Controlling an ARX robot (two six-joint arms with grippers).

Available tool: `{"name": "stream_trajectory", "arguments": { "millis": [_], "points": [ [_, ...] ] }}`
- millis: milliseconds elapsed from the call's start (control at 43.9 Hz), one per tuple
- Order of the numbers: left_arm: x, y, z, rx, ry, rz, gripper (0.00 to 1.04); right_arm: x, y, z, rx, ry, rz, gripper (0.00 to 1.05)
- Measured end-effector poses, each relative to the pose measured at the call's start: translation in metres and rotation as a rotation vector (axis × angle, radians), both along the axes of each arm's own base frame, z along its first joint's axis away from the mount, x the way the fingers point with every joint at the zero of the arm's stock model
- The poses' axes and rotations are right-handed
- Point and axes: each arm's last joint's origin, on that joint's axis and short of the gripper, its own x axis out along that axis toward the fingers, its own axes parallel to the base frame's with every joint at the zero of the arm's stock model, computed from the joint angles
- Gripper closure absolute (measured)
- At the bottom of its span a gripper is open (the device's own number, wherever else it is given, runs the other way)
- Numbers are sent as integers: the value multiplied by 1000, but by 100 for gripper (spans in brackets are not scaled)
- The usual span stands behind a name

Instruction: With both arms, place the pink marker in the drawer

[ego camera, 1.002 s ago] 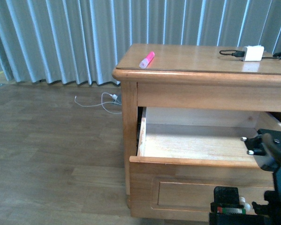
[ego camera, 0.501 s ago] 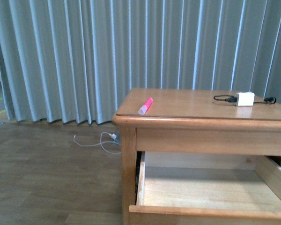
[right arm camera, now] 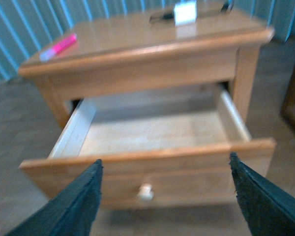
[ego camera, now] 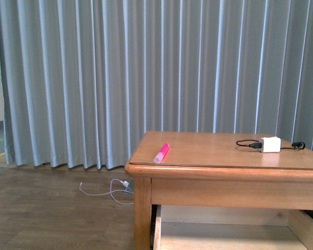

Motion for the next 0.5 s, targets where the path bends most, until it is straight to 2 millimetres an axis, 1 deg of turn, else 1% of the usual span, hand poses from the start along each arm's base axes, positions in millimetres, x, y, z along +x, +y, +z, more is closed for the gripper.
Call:
{"name": "stream_trajectory", "arguments": {
  "millis": [46, 91, 114, 182, 273, 364, 410, 501],
  "points": [
    [0, 0, 0, 0, 0, 0, 6, -2, -5, 1, -47, -89, -21, 39],
    [0, 0, 0, 0, 0, -2, 6, -3, -8, 1, -73, -108, -23, 46],
    [0, 0, 0, 0, 0, -2, 6, -3, -10, 0, -84, -113, -21, 49],
    [0, 0, 0, 0, 0, -1, 6, -4, -14, -6, -118, -110, -15, 65],
    [0, 0, 0, 0, 0, -2, 6, -5, -18, -10, -132, -107, -20, 80],
    [0, 0, 0, 0, 0, -2, 6, -12, -22, -15, -144, -83, -21, 94],
    [0, 0, 0, 0, 0, -1, 6, -15, -23, -15, -143, -106, -16, 104],
    [0, 0, 0, 0, 0, -2, 6, -16, -32, -17, -143, -113, 7, 103]
  ]
}}
